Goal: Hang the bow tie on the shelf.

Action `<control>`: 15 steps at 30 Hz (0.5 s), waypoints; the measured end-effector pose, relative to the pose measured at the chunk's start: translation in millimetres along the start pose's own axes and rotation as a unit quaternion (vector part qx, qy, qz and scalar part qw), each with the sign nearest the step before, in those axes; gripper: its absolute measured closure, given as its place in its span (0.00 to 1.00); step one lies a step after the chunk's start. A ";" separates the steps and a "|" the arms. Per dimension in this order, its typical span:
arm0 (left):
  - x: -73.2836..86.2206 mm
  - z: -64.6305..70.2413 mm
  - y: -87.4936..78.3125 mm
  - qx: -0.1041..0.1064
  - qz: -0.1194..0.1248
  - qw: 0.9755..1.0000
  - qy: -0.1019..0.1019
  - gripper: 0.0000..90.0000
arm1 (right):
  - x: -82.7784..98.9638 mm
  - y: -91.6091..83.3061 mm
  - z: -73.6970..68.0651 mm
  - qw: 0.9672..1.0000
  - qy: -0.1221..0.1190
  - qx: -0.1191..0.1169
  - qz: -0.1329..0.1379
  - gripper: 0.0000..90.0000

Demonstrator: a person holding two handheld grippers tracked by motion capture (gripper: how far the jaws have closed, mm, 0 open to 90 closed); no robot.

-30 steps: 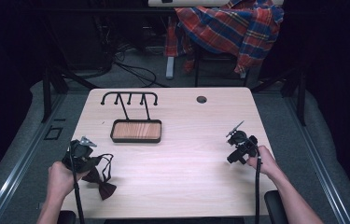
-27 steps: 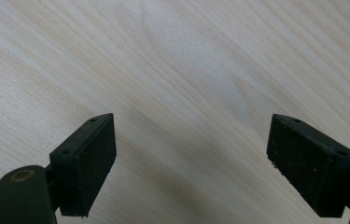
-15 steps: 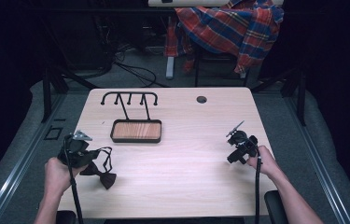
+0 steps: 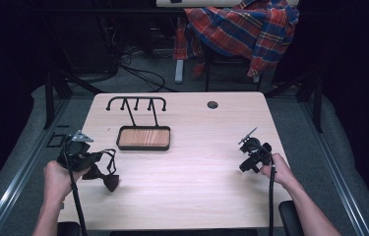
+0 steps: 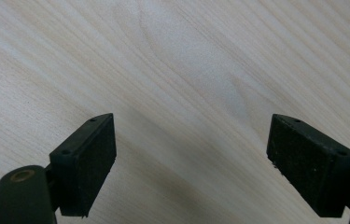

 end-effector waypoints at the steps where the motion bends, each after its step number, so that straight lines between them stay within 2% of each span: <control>1: -0.9 -0.3 -0.5 -0.001 0.000 1.000 0.000 0.99 | 0.7 1.6 -1.0 1.000 0.009 -0.004 0.009 0.17; 6: -2.4 -2.1 -2.2 0.000 0.000 1.000 0.001 0.99 | 0.1 0.2 -0.6 1.000 0.000 0.000 -0.001 0.17; 10: -3.1 -4.8 -3.3 0.000 0.001 1.000 0.001 0.99 | 0.3 0.6 -1.1 1.000 0.003 -0.002 0.002 0.17; 11: -3.8 -5.6 -3.7 -0.001 0.001 1.000 0.000 0.99 | 1.2 2.3 -2.5 1.000 0.014 -0.004 0.014 0.17; 15: -7.0 -8.0 -4.1 -0.005 0.005 1.000 0.001 0.99 | 0.1 0.2 -0.7 1.000 0.000 0.000 -0.001 0.17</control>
Point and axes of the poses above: each handheld gripper's, and its own axes: y roughly forward along the jaws, x roughly out of its underside, z roughly to its right, the point moved 2 cm from there along y, roughly forward along the jaws, and after that the axes turned 15 degrees about y, right-handed, at the moved point
